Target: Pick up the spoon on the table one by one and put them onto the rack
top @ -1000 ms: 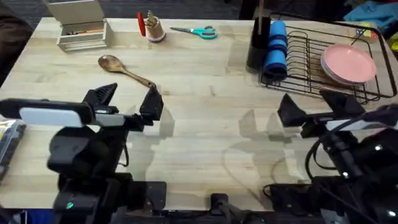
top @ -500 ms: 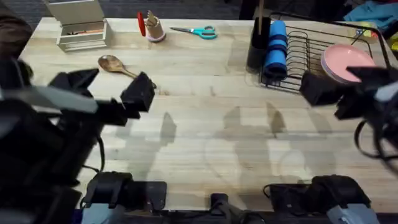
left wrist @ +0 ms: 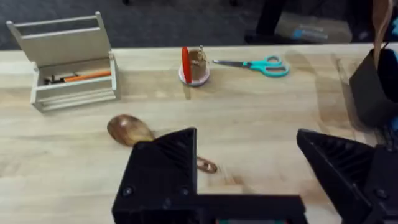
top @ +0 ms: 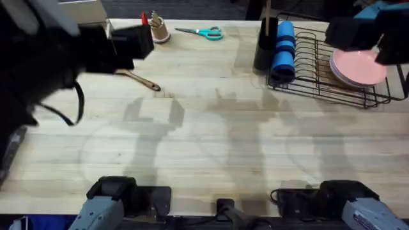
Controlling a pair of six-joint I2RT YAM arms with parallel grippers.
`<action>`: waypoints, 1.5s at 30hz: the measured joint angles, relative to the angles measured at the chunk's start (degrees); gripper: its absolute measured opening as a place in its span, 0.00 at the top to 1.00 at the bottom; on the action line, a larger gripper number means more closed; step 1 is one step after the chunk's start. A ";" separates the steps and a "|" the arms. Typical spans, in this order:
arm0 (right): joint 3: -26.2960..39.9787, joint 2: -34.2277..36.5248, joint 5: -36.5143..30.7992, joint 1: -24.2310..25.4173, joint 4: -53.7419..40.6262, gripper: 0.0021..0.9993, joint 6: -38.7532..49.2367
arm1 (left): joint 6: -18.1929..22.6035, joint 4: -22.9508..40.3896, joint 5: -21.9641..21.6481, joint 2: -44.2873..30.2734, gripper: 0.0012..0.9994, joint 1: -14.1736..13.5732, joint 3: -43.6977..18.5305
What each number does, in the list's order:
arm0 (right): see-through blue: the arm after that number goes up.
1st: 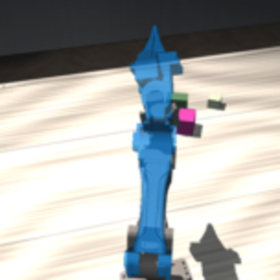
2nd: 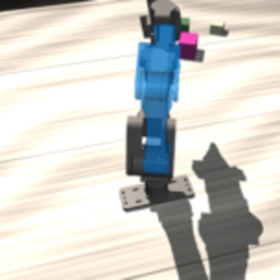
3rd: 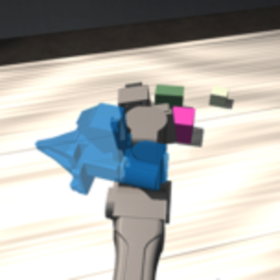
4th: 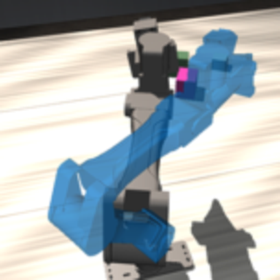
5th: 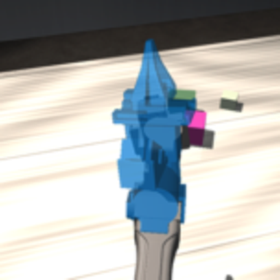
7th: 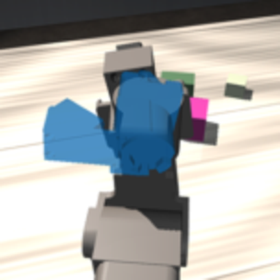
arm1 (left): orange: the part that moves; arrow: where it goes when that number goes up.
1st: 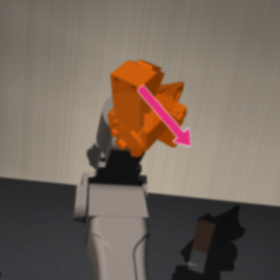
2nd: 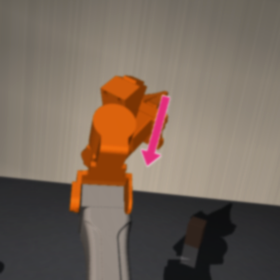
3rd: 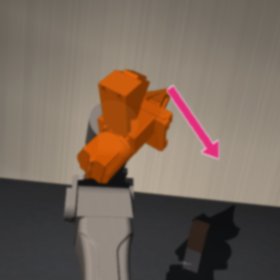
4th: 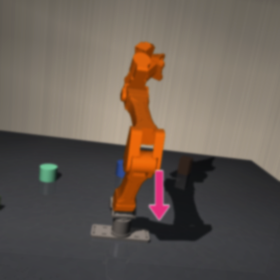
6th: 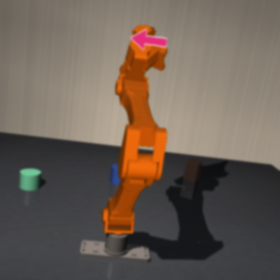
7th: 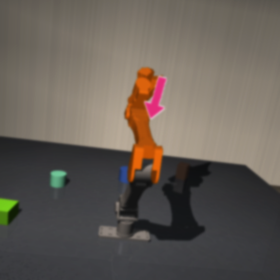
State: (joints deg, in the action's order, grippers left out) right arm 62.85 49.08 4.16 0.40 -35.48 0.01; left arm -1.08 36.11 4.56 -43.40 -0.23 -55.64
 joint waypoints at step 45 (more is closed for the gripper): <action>2.73 2.30 0.17 0.00 -2.67 0.01 0.02 | -34.39 5.43 -19.77 -28.18 0.01 0.00 -10.97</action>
State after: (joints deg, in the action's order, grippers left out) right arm 65.58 51.37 4.34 0.40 -38.15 0.03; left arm -35.47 41.54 -15.21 -71.58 -0.23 -66.61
